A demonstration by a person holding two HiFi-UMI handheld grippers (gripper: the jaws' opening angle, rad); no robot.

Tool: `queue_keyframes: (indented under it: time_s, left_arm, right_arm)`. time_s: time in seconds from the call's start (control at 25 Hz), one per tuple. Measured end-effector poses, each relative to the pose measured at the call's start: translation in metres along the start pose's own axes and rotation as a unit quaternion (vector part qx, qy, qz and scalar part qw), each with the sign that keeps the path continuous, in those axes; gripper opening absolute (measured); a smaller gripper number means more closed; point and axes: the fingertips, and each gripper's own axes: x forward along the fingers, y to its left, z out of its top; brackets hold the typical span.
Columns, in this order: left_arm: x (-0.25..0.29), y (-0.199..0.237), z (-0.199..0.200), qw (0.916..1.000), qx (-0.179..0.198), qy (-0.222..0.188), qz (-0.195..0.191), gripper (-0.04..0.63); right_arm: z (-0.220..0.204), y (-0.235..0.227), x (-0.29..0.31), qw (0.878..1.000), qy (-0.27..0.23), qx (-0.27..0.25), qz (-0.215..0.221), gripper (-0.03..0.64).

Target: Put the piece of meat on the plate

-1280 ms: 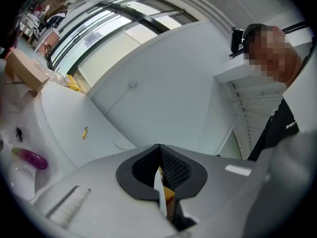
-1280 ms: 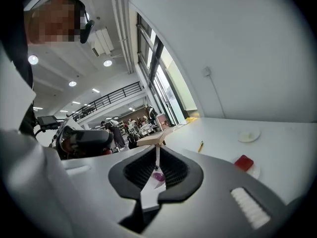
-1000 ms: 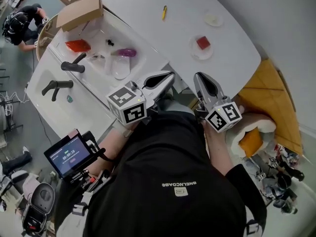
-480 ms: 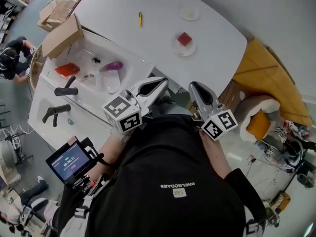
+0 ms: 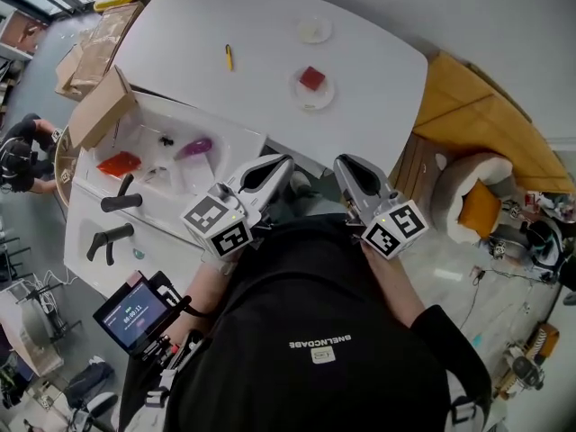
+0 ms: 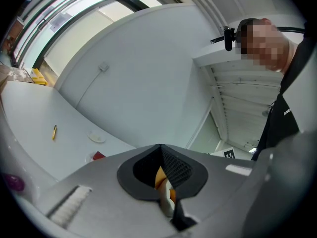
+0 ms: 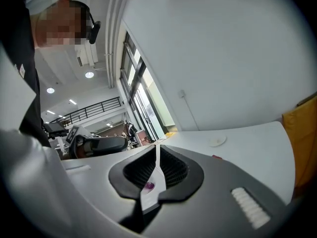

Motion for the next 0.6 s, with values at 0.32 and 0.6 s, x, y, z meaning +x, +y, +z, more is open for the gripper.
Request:
queue_keyframes:
  time_s: [0.32,0.6]
  left_arm:
    - [0.0055,-0.0041,0.0007,0.9999,-0.004,0.009,-0.005,0.015]
    - [0.0056,0.0002,0.0007,0.9999,-0.014,0.004,-0.001,0.015]
  right_arm:
    - [0.0027,-0.0007,-0.0020,1.000,0.000,-0.001,-0.004,0.028]
    - [0.0029,-0.0024,0.0016,1.000,0.003,0.004,-0.001,0.028]
